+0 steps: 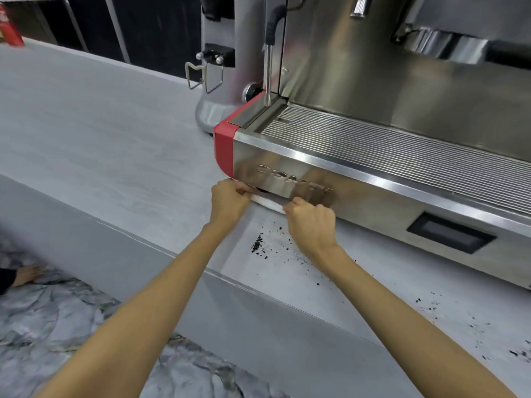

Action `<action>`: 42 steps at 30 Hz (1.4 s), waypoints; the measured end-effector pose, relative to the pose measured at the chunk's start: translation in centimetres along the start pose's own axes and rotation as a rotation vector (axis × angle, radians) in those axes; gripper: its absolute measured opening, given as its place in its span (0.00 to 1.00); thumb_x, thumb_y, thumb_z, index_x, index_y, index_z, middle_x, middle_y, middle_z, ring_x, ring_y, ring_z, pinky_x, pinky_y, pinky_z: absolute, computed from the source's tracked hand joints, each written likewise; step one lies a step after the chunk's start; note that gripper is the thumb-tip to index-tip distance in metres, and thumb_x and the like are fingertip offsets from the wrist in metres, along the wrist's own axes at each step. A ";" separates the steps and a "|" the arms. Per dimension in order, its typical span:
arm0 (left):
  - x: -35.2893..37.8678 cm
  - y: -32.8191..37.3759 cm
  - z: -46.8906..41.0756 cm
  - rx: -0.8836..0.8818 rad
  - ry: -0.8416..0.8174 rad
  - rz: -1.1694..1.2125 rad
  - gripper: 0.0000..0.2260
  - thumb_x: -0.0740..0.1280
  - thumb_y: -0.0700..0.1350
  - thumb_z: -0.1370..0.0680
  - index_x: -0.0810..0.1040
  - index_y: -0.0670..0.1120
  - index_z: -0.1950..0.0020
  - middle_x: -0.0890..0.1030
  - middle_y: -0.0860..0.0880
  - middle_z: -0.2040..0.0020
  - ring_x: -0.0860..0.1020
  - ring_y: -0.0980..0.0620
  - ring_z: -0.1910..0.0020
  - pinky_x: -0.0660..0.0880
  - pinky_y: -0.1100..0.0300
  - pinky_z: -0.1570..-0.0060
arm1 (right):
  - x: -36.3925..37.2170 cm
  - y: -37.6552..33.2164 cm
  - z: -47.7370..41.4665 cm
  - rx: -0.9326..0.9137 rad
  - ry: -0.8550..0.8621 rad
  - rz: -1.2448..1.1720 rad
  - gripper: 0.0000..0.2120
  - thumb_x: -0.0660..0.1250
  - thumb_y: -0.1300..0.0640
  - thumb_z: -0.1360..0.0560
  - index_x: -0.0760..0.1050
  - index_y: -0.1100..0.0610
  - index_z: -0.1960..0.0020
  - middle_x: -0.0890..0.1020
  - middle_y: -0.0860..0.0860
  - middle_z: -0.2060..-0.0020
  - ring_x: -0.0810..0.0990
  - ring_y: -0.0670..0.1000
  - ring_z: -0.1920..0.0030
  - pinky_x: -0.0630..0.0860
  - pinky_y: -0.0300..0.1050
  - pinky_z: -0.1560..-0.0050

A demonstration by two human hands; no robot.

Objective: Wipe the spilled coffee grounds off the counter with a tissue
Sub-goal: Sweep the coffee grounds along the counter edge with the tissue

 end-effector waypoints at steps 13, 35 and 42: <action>2.1 1.5 4.2 0.252 -0.214 -0.227 0.11 0.64 0.31 0.28 0.84 0.42 0.57 0.70 0.54 0.66 0.66 0.54 0.57 0.63 0.67 0.59 | 1.0 3.3 4.0 0.055 -0.133 -0.217 0.10 0.61 0.61 0.23 0.81 0.54 0.50 0.83 0.48 0.54 0.81 0.59 0.59 0.66 0.42 0.67; -2.0 -1.0 9.6 0.047 -0.188 -0.235 0.07 0.65 0.37 0.30 0.82 0.42 0.57 0.79 0.41 0.63 0.75 0.41 0.57 0.74 0.48 0.57 | 1.2 -1.7 0.8 0.029 -0.267 -0.294 0.09 0.63 0.56 0.24 0.81 0.50 0.49 0.83 0.47 0.50 0.80 0.54 0.48 0.68 0.43 0.58; 0.4 1.7 12.4 0.079 -0.210 -0.313 0.09 0.63 0.38 0.27 0.80 0.42 0.51 0.79 0.39 0.55 0.73 0.40 0.51 0.72 0.48 0.53 | 0.4 0.9 2.1 -0.044 -0.267 -0.257 0.09 0.63 0.54 0.24 0.81 0.49 0.49 0.83 0.45 0.50 0.80 0.51 0.49 0.69 0.41 0.60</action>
Point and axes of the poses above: each hand's wrist, its own z-axis away from the middle knuckle, its own x-axis out of the palm, y = z × x, the point moved 8 cm from there along -z, towards the middle knuckle
